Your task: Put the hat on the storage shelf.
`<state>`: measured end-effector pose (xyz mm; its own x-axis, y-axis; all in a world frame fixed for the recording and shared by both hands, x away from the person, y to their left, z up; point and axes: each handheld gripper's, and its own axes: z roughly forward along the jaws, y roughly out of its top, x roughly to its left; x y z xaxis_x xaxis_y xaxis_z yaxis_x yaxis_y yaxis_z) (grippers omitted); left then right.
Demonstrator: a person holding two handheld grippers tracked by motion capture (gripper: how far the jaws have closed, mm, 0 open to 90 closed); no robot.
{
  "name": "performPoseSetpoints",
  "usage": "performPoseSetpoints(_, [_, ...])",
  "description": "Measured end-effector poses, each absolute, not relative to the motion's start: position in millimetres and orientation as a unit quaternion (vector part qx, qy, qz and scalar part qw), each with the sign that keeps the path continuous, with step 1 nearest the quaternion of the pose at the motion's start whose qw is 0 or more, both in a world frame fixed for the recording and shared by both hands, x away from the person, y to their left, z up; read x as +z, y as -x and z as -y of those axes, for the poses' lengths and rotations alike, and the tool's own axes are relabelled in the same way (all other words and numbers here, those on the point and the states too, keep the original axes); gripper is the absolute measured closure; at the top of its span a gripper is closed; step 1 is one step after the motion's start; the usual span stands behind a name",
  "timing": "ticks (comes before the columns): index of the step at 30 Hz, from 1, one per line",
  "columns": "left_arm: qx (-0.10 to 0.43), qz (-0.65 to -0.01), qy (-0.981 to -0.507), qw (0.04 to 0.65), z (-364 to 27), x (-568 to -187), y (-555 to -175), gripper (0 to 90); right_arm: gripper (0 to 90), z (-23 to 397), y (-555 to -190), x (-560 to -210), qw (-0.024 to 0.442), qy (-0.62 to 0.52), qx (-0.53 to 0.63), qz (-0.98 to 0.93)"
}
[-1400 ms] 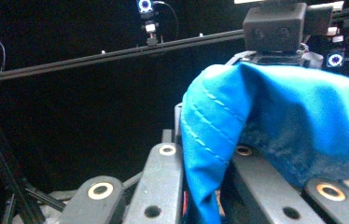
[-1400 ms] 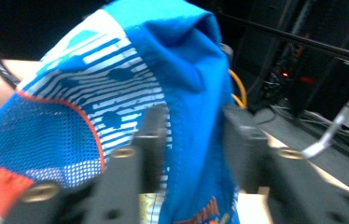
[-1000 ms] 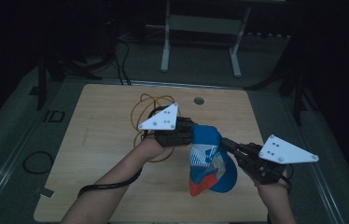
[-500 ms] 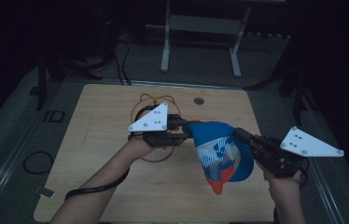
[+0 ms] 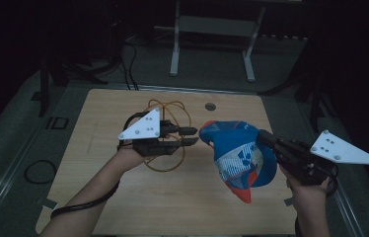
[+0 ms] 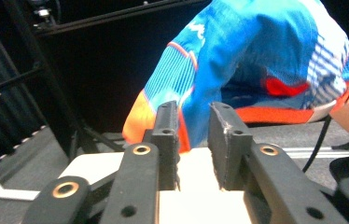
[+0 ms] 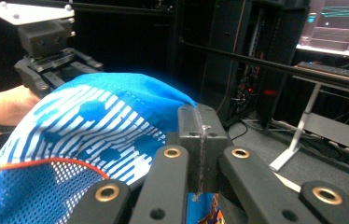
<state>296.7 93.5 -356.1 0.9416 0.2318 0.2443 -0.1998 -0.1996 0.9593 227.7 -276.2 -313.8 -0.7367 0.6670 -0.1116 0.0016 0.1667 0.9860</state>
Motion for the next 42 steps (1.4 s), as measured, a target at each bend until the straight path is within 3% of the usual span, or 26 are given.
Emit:
performPoseSetpoints(6, [0.195,-0.049,-0.747,0.633,-123,-360,-288,58.4,90.0,275,-234,-312,0.275,-0.242,0.602,-0.709])
performPoseSetpoints(12, [0.215,-0.097,-0.745,0.624,-151,-370,-281,27.5,90.0,265,-246,-307,0.278,-0.244,0.601,-0.708])
performPoseSetpoints(19, [0.240,-0.152,-0.749,0.599,-176,-389,-274,2.8,90.0,243,-264,-297,0.277,-0.242,0.600,-0.711])
performPoseSetpoints(31, [0.277,-0.264,-0.719,0.580,-230,-450,-255,2.1,90.0,185,-307,-281,0.262,-0.242,0.603,-0.713])
performPoseSetpoints(42, [0.291,-0.298,-0.718,0.558,-244,-514,-229,2.2,90.0,123,-340,-278,0.240,-0.241,0.596,-0.728])
